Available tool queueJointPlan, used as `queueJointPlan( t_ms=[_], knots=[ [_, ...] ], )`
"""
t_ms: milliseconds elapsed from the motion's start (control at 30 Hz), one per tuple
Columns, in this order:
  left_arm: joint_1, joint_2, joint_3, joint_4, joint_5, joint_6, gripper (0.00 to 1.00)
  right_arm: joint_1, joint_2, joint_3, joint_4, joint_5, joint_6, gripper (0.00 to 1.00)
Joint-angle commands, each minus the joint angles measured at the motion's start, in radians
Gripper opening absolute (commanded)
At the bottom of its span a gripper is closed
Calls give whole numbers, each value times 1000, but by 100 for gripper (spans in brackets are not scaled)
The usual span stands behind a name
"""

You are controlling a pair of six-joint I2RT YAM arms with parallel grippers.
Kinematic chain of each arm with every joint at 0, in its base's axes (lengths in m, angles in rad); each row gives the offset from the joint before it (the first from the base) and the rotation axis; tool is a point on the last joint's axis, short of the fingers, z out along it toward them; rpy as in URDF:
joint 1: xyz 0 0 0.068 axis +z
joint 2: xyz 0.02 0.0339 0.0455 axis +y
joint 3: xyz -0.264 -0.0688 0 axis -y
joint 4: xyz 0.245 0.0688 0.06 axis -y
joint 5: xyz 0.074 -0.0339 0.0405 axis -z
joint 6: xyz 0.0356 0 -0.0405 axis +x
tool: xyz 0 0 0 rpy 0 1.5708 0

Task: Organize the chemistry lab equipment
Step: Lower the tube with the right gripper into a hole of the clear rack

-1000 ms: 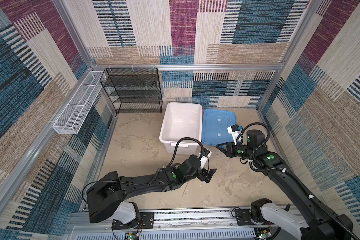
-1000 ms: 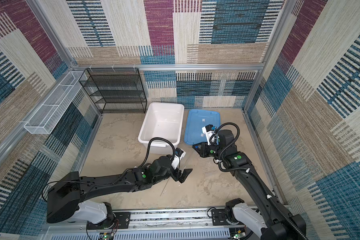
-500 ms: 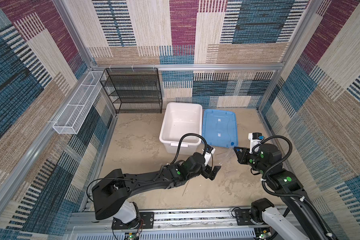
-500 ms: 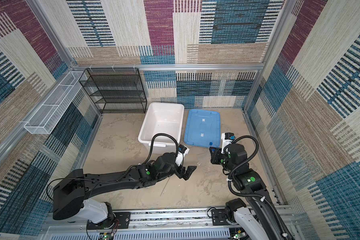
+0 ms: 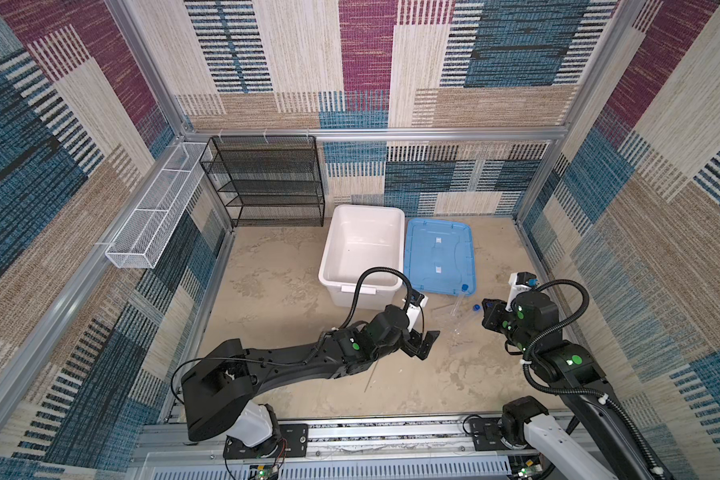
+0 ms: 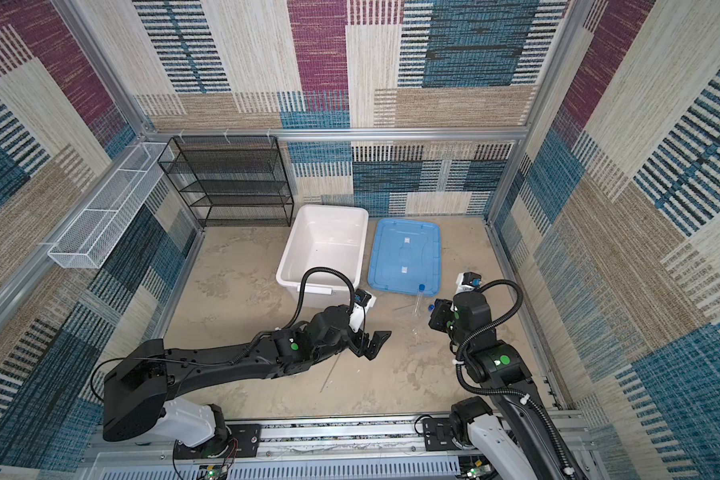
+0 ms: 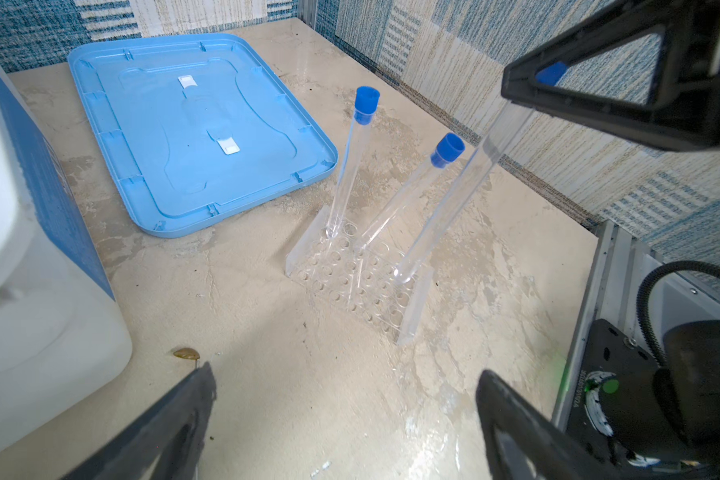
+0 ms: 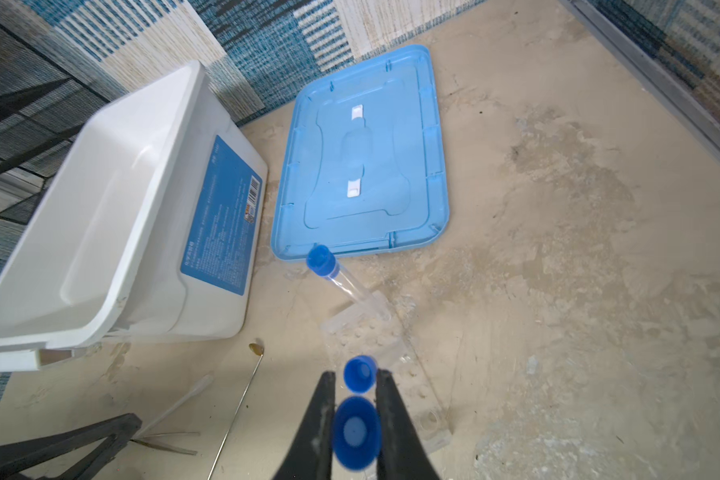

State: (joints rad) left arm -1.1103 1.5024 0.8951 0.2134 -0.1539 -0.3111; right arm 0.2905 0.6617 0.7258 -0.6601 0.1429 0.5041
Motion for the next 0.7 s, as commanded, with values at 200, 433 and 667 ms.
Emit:
queueJointPlan(
  t_ms=[200, 433, 667],
  knots=[
    [3, -4, -16, 32, -18, 2, 99, 1, 51, 42, -79, 128, 31, 14],
    [3, -16, -18, 20, -24, 21, 99, 1, 75, 14, -9, 162, 24, 14],
    [3, -25, -34, 17, -40, 23, 99, 0, 41, -52, 90, 168, 17, 14]
  ],
)
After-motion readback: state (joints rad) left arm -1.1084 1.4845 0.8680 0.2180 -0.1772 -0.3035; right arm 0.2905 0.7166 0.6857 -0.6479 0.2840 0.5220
